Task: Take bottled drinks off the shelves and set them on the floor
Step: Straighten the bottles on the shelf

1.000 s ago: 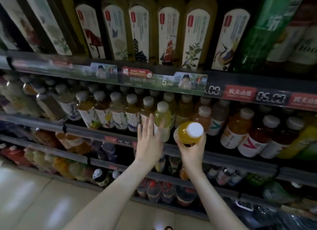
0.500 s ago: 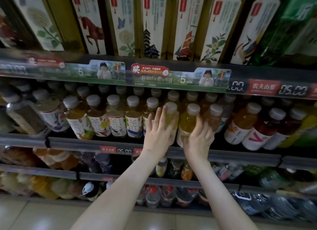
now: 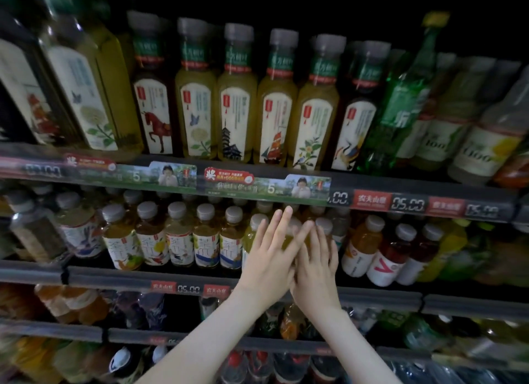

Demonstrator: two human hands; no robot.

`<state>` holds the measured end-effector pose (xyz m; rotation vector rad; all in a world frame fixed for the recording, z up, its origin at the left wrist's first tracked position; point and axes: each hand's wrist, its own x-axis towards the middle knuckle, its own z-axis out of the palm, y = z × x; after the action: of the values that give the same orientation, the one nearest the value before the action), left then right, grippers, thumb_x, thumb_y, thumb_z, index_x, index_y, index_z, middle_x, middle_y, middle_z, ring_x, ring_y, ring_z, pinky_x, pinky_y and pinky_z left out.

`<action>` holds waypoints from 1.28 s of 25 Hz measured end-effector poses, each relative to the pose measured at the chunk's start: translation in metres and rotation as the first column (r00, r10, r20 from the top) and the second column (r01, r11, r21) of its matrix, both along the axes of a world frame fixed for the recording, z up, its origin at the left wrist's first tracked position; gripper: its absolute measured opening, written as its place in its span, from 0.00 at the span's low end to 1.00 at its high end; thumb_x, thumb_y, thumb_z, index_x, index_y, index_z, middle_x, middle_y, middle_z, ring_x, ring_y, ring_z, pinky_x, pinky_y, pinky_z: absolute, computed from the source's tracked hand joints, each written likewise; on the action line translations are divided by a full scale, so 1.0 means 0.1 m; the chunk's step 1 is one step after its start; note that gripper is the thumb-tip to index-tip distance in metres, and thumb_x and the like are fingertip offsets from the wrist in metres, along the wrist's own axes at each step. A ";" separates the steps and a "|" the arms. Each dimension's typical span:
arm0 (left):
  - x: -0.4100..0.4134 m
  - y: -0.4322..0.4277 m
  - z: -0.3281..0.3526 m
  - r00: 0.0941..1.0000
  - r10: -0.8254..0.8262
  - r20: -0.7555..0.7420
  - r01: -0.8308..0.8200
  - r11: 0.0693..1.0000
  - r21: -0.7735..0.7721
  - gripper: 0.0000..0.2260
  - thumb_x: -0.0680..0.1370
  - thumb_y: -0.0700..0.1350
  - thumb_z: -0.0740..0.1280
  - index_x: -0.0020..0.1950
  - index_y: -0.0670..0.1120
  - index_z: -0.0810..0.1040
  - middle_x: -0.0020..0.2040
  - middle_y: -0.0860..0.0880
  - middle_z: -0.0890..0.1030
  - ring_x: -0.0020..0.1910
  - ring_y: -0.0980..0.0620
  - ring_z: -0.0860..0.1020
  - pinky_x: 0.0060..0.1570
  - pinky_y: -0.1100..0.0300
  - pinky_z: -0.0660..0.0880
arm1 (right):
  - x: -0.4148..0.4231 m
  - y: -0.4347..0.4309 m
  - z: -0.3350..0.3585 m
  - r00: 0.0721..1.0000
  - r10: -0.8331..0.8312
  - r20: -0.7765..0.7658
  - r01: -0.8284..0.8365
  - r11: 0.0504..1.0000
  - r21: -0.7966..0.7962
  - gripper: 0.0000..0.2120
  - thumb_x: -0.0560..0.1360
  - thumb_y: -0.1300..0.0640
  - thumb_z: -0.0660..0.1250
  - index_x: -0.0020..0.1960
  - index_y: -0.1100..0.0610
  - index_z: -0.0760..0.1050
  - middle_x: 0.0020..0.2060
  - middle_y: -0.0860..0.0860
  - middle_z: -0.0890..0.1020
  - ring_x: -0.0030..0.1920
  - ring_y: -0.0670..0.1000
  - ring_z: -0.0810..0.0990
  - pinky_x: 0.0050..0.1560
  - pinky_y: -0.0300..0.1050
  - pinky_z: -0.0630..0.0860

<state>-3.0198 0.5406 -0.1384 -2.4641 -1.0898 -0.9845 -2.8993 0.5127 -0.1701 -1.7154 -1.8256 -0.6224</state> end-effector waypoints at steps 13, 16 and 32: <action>0.50 0.22 1.58 0.991 0.086 0.100 -0.097 0.990 0.105 0.40 0.68 0.41 0.72 0.77 0.49 0.59 0.74 0.36 0.60 0.74 0.37 0.55 0.68 0.37 0.60 | 0.92 0.29 2.20 0.703 0.133 -0.698 -0.015 0.985 0.174 0.47 0.72 0.55 0.74 0.77 0.52 0.45 0.74 0.54 0.59 0.74 0.54 0.58 0.71 0.52 0.62; 0.64 0.28 1.64 0.990 0.109 0.093 -0.118 0.989 0.094 0.40 0.67 0.42 0.73 0.76 0.48 0.60 0.74 0.35 0.61 0.74 0.37 0.54 0.68 0.38 0.58 | 1.11 0.46 2.35 0.699 0.115 -0.706 -0.182 0.983 -0.020 0.53 0.73 0.56 0.73 0.76 0.46 0.32 0.75 0.53 0.61 0.70 0.54 0.68 0.63 0.46 0.67; 3.32 -1.48 1.78 0.742 -0.539 0.400 0.648 0.730 -0.219 0.49 0.73 0.37 0.69 0.73 0.69 0.37 0.69 0.67 0.58 0.68 0.73 0.58 0.63 0.77 0.59 | 3.33 -1.82 2.11 0.688 0.333 -0.645 -0.136 0.932 0.336 0.57 0.69 0.56 0.75 0.70 0.30 0.30 0.64 0.47 0.74 0.60 0.36 0.76 0.54 0.26 0.72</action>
<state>-2.6878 0.3928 0.0397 -3.1382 -0.5407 -1.5223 -2.5667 0.3305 0.0404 -1.2493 -1.3026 -0.0596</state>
